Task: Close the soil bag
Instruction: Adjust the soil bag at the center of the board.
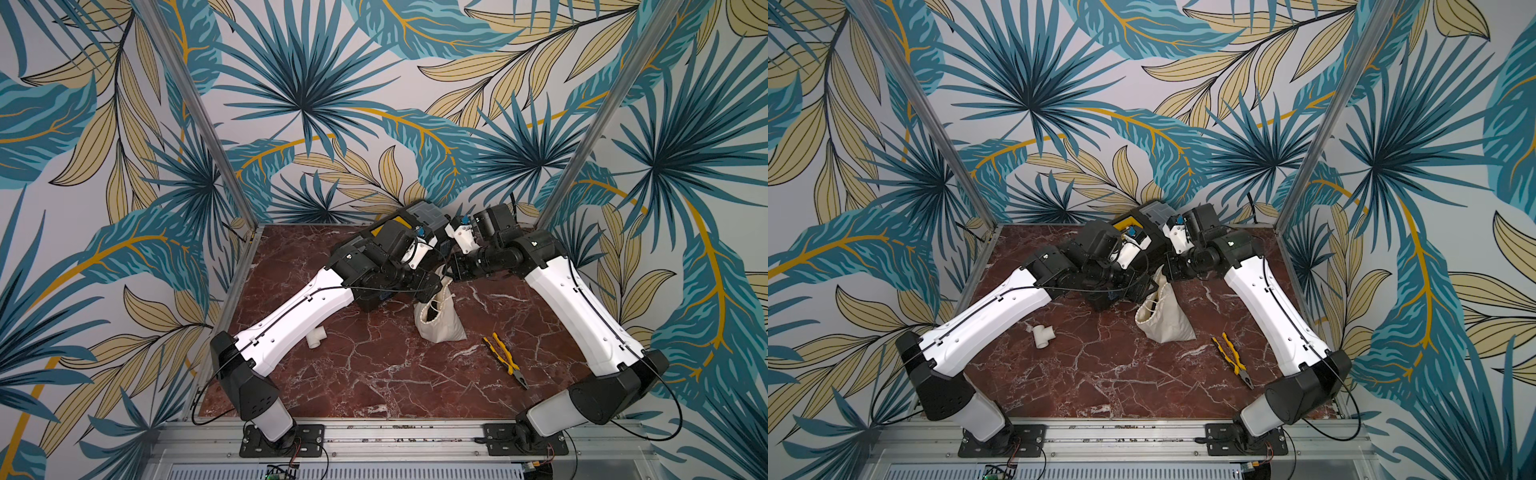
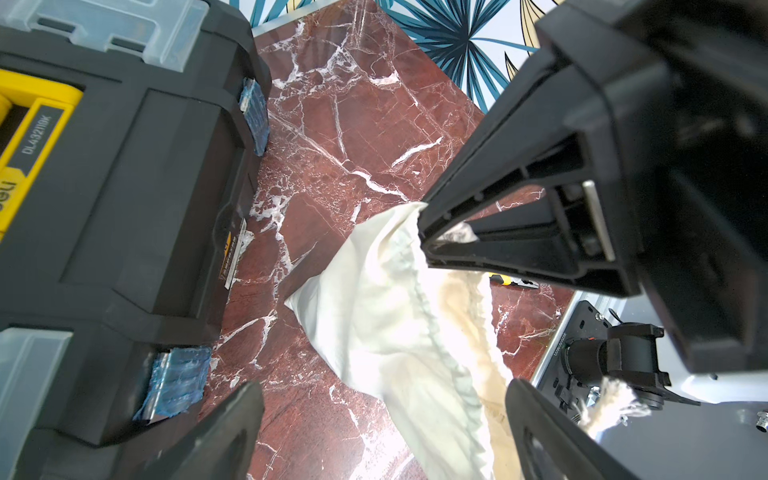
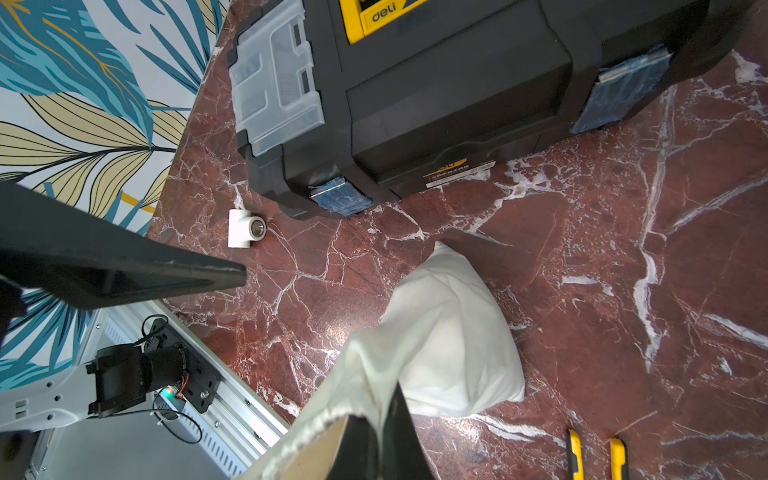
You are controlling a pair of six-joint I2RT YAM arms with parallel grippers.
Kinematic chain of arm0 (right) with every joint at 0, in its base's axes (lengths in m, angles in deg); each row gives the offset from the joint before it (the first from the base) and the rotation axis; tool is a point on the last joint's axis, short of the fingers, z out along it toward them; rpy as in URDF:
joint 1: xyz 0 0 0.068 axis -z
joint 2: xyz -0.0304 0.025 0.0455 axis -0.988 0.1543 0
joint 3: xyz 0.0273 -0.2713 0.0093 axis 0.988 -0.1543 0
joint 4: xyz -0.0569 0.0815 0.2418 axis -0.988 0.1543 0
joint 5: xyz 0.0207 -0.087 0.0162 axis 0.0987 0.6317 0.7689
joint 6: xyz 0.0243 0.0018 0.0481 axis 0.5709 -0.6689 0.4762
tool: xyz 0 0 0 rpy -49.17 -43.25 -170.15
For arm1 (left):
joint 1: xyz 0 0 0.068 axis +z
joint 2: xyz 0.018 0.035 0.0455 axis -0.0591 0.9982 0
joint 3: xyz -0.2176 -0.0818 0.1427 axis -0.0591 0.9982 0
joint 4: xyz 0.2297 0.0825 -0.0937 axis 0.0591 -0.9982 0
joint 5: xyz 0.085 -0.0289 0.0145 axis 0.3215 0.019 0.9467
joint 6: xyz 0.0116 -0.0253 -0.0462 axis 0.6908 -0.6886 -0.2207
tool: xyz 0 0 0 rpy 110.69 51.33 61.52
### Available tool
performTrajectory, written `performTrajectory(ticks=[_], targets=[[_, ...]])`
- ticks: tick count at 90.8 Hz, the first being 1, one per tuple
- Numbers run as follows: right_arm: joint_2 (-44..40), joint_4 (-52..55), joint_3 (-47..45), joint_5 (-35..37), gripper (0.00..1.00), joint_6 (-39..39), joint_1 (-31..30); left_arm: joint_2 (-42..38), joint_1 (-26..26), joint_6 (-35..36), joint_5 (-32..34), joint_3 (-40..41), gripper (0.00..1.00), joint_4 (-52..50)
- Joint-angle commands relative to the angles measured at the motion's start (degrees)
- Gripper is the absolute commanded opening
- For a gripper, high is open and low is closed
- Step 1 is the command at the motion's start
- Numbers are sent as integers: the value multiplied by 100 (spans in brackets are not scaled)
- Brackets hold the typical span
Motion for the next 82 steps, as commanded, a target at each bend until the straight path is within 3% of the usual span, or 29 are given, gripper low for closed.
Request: performTrajectory(ticks=[1,29,47,62,70,82], targets=[[35,-7,-34,-59,0,-37,8,119,3,28,121,12,93,-78],[30,51,-17,-42,0,-37,13,533,8,95,248,-446,75,-381],[24,60,-17,-4,0,-46,8,521,3,183,342,-532,43,-558],[60,88,23,-7,0,-46,8,518,10,175,310,-624,10,-599],[99,206,135,-34,9,-30,8,568,6,72,201,-778,3,-587],[180,533,356,-184,27,87,9,642,-36,-96,191,-967,0,-538]])
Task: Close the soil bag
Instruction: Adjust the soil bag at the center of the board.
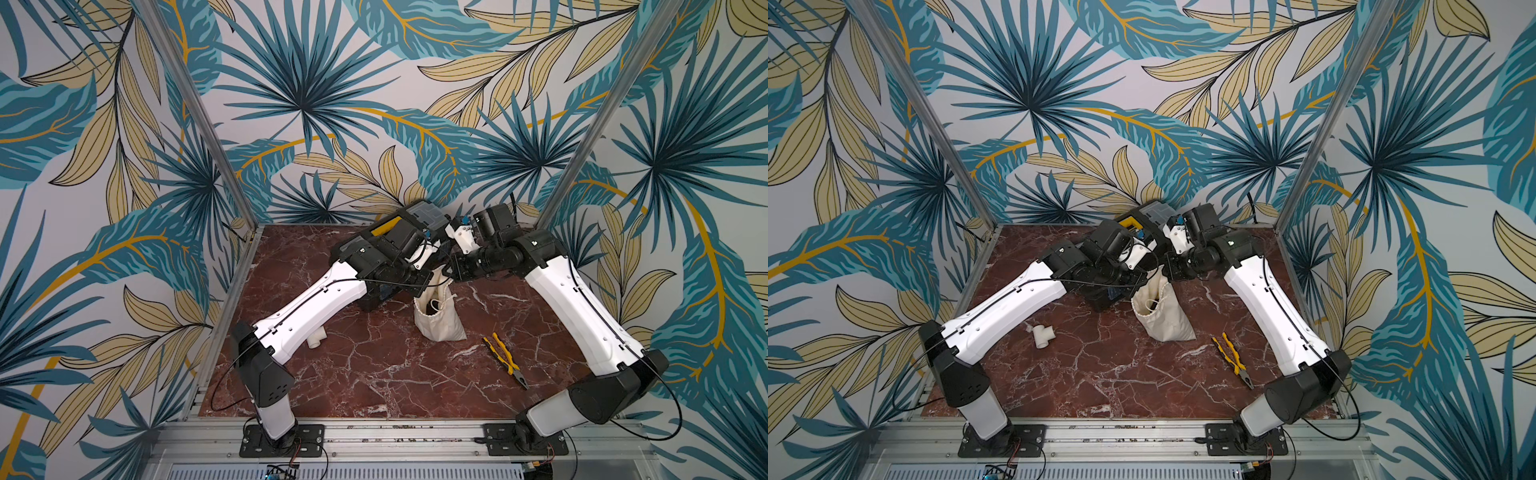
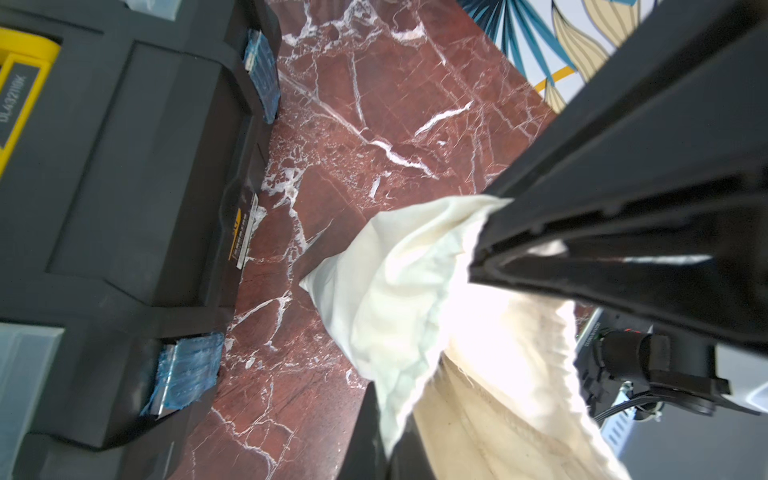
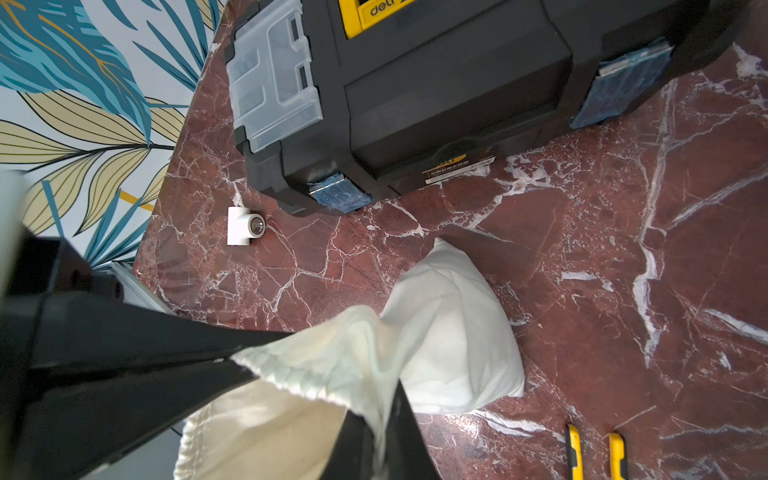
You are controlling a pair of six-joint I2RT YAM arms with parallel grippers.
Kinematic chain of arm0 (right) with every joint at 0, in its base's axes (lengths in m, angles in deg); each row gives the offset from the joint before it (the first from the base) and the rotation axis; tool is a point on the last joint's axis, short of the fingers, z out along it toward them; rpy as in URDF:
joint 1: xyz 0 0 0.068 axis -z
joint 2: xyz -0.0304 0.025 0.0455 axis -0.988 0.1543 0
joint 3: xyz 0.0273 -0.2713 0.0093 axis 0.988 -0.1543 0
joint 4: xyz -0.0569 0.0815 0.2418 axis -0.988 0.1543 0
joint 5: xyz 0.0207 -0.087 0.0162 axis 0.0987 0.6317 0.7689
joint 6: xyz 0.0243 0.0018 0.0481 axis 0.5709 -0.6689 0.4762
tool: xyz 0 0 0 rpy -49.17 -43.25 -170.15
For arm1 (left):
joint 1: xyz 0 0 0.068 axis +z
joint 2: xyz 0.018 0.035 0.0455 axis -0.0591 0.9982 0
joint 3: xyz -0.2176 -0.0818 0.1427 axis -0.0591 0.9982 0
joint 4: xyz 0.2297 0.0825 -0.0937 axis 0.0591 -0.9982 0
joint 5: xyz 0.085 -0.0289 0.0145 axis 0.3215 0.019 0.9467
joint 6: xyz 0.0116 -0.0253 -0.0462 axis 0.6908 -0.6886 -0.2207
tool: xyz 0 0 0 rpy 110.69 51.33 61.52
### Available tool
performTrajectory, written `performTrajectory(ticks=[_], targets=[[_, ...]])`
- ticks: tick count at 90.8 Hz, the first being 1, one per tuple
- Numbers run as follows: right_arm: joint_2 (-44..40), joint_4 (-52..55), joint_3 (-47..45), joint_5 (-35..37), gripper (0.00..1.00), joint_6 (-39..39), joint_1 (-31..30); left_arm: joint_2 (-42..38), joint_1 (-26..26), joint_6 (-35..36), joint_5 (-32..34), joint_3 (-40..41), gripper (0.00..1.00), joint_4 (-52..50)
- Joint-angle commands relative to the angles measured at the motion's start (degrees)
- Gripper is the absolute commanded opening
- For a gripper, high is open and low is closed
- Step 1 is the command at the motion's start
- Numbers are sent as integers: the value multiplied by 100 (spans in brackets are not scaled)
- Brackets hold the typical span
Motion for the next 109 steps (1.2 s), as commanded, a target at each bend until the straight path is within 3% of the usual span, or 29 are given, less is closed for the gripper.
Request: performTrajectory(ticks=[1,17,44,56,76,109], targets=[[119,401,228,-168,29,104,13,63,-31,-160,-34,-343,0,48],[164,829,292,-228,46,372,-5,154,-51,-390,-41,-507,0,117],[132,1265,207,403,48,384,-36,223,-54,-422,-102,-505,0,203],[119,1327,202,280,40,430,-28,227,-52,-395,-83,-518,0,150],[-303,1512,314,152,0,748,-33,219,-52,-288,269,-752,0,-350],[-34,1405,998,1150,0,687,74,-117,-53,-258,932,-933,0,-1445]])
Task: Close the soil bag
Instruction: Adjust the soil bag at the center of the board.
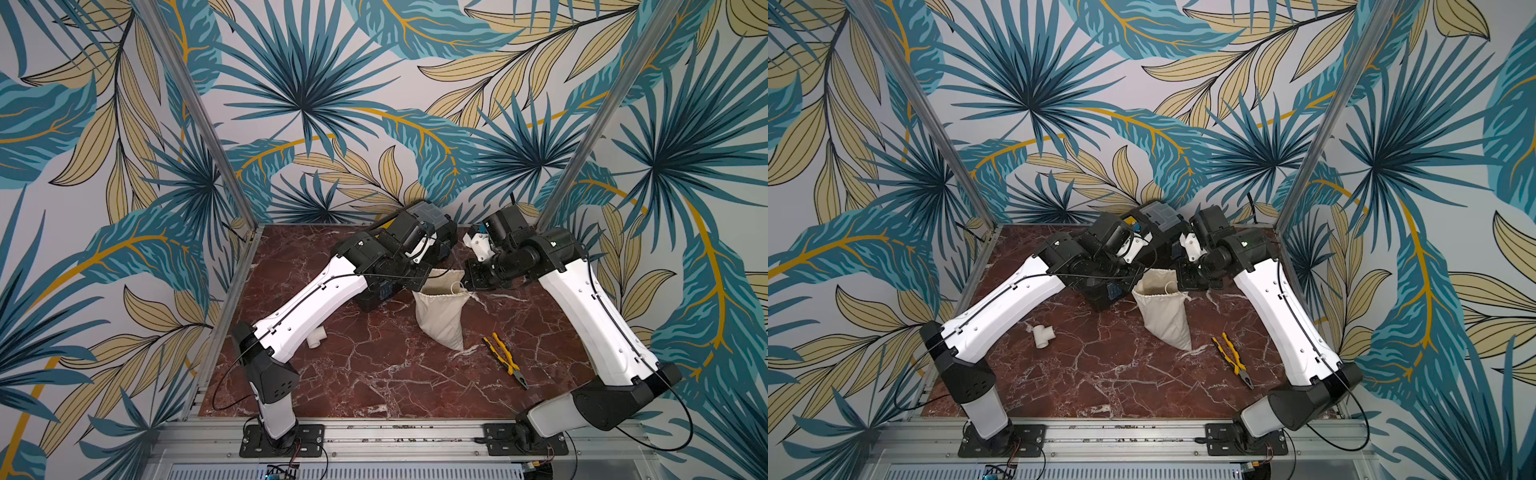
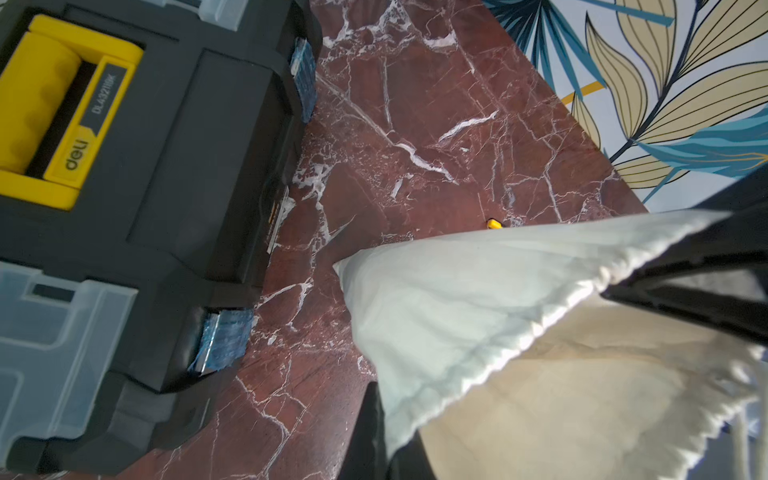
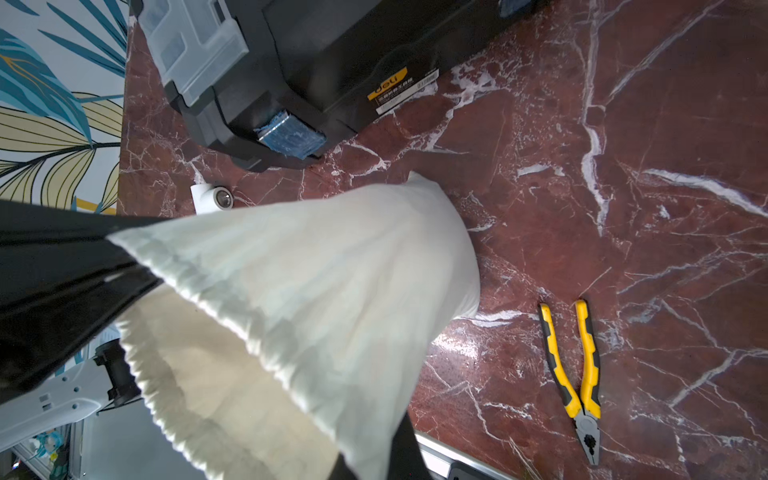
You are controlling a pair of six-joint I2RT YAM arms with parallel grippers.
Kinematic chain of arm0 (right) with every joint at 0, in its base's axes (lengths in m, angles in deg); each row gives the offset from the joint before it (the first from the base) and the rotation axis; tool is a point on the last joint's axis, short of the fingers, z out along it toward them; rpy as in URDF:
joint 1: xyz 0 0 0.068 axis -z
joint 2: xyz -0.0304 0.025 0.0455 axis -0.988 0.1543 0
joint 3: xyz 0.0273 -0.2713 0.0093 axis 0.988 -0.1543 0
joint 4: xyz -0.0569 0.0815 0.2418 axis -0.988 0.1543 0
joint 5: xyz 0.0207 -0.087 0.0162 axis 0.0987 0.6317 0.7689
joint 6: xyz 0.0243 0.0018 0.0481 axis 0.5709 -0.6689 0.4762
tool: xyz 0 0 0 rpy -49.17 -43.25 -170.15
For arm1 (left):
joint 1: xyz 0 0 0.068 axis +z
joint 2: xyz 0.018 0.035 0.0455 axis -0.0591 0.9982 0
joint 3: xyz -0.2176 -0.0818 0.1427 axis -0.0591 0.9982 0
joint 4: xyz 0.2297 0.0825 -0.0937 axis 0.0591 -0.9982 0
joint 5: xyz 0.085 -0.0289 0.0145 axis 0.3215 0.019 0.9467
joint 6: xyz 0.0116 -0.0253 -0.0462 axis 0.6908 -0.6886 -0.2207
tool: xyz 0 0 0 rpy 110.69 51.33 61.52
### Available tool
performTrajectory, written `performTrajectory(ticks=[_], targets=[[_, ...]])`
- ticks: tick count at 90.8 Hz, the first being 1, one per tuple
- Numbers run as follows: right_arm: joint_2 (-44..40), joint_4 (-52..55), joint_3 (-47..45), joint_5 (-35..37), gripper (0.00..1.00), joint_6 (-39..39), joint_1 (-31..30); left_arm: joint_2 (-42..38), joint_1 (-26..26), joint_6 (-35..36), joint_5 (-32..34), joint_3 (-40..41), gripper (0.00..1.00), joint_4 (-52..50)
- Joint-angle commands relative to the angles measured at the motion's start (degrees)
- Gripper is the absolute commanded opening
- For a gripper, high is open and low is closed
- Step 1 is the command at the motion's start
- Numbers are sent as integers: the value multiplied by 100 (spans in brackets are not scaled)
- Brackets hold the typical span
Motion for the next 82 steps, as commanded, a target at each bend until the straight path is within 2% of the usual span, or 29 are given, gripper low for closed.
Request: performTrajectory(ticks=[1,19,27,33,46,52,57,61,65,77,82], targets=[[152,-30,424,466,0,-100,80,-326,13,5,368,-189,0,-588],[570,-241,514,286,0,-410,160,-527,7,-223,319,53,0,-573],[643,-381,329,71,4,-513,158,-505,12,-314,303,109,0,-459],[680,-398,228,-70,11,-536,161,-459,11,-370,260,96,0,-384],[610,-375,15,-411,34,-505,152,-319,10,-411,198,-4,0,-350],[503,-343,-149,-505,39,-501,149,-249,13,-405,213,-53,0,-385],[409,-344,-334,-534,40,-501,155,-205,12,-391,225,-86,0,-404],[335,-333,-443,-483,39,-501,149,-157,12,-389,248,-119,0,-423],[277,-316,-476,-391,32,-504,152,-109,7,-388,300,-166,0,-467],[187,-238,-216,-116,3,-479,159,73,28,-416,640,-432,0,-748],[170,-209,-67,-57,0,-483,166,134,83,-463,811,-541,0,-868]])
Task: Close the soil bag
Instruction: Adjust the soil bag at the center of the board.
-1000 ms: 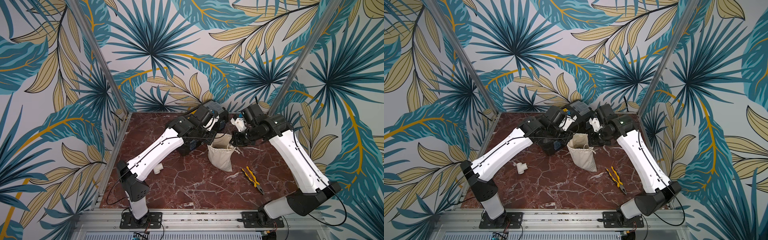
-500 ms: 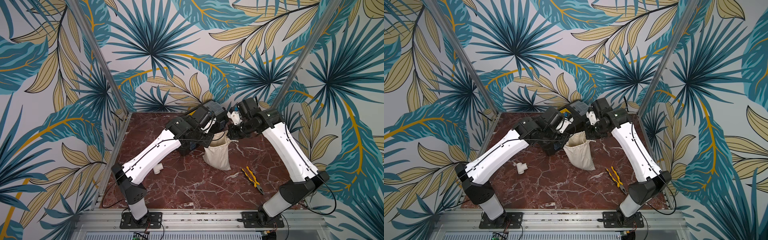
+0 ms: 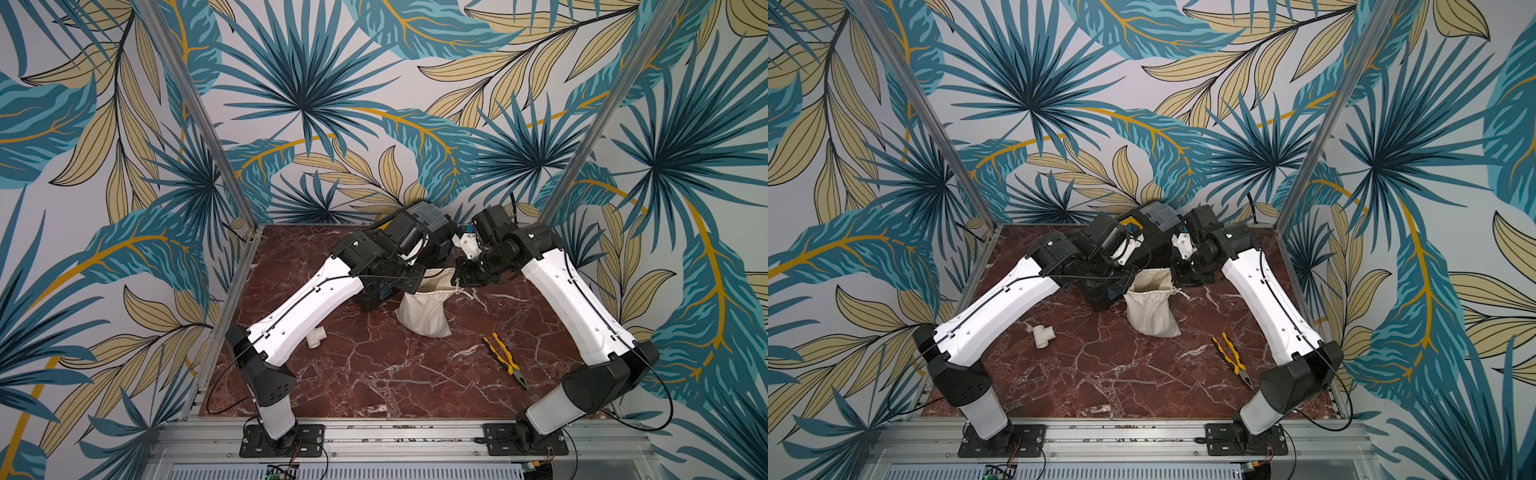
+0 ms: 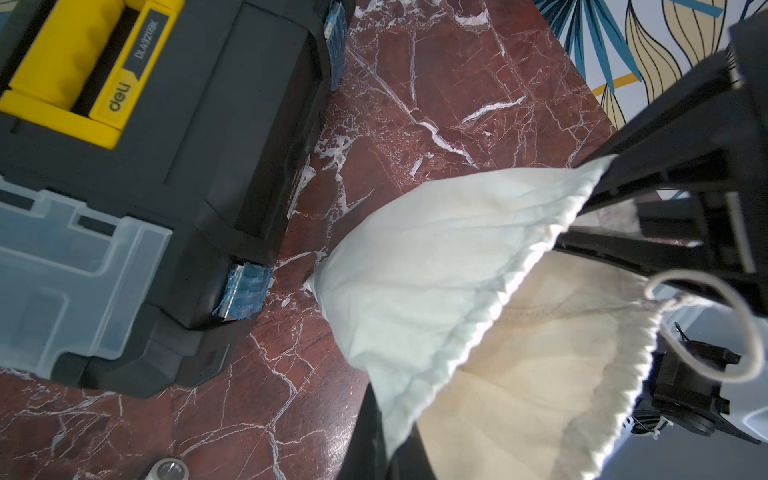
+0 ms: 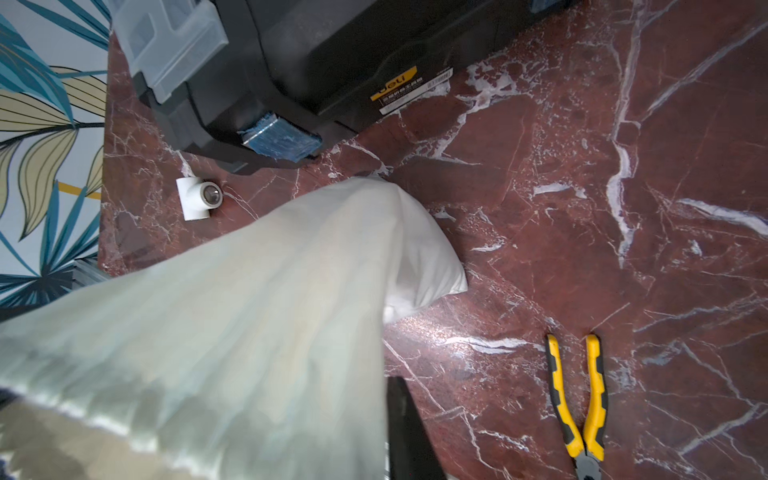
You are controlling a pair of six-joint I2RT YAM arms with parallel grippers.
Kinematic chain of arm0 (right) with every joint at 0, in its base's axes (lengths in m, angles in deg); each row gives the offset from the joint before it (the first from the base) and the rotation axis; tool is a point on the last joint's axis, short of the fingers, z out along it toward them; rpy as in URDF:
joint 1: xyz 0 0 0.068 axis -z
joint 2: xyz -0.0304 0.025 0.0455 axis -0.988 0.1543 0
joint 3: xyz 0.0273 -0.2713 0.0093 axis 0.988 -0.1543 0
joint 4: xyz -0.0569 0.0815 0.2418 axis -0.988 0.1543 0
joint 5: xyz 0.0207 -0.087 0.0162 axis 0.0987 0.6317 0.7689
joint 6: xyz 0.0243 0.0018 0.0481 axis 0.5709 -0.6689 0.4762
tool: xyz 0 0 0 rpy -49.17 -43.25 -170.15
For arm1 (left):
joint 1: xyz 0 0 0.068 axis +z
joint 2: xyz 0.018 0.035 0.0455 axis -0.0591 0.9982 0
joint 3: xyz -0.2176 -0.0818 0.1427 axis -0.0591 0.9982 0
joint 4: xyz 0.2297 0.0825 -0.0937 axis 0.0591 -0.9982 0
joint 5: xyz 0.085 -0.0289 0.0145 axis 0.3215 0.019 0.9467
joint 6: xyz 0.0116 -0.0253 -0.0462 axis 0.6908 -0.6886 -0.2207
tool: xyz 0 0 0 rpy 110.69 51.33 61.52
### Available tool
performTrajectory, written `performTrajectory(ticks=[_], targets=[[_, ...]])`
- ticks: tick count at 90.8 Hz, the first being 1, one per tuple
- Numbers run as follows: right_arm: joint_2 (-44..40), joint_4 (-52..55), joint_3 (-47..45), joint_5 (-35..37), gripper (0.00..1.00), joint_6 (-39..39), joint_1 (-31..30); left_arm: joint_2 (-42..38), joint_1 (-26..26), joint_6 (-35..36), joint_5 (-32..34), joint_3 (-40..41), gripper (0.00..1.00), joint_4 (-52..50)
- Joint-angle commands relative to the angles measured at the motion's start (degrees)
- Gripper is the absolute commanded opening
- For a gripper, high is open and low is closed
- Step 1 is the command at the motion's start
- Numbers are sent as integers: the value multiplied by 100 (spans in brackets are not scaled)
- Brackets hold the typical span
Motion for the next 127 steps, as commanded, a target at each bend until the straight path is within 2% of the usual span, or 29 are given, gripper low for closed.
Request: performTrajectory(ticks=[1,10,15,25,28,32,39,51,65,70,84,93,101,127], targets=[[-214,155,275,275,0,-11,26,164,106,-92,514,-338,0,-410],[-231,67,441,129,0,-73,35,151,255,-172,592,-390,3,-445],[-220,-29,435,-1,0,-104,34,133,339,-130,399,-364,9,-315],[-110,-189,399,-259,0,-137,31,163,385,67,102,-300,25,-89],[-87,-246,370,-324,0,-142,31,197,409,128,-16,-295,35,-47],[-68,-302,343,-371,0,-144,34,241,433,198,-208,-294,44,18],[-37,-322,318,-381,0,-181,32,327,456,355,-411,-294,54,86],[-38,-339,223,-411,0,-196,35,405,497,621,-627,-292,63,216],[-22,-331,227,-404,0,-203,31,529,591,880,-879,-347,66,253],[-26,-331,217,-399,0,-196,31,590,653,913,-921,-394,63,220],[-43,-292,190,-288,0,-196,33,649,790,952,-991,-495,21,91],[-56,-240,209,-133,0,-176,33,569,849,889,-802,-498,5,-107],[-73,-139,269,-11,0,-144,33,440,860,703,-672,-489,0,-284],[-377,168,329,-281,0,-98,34,92,485,96,-522,-558,0,-771]])
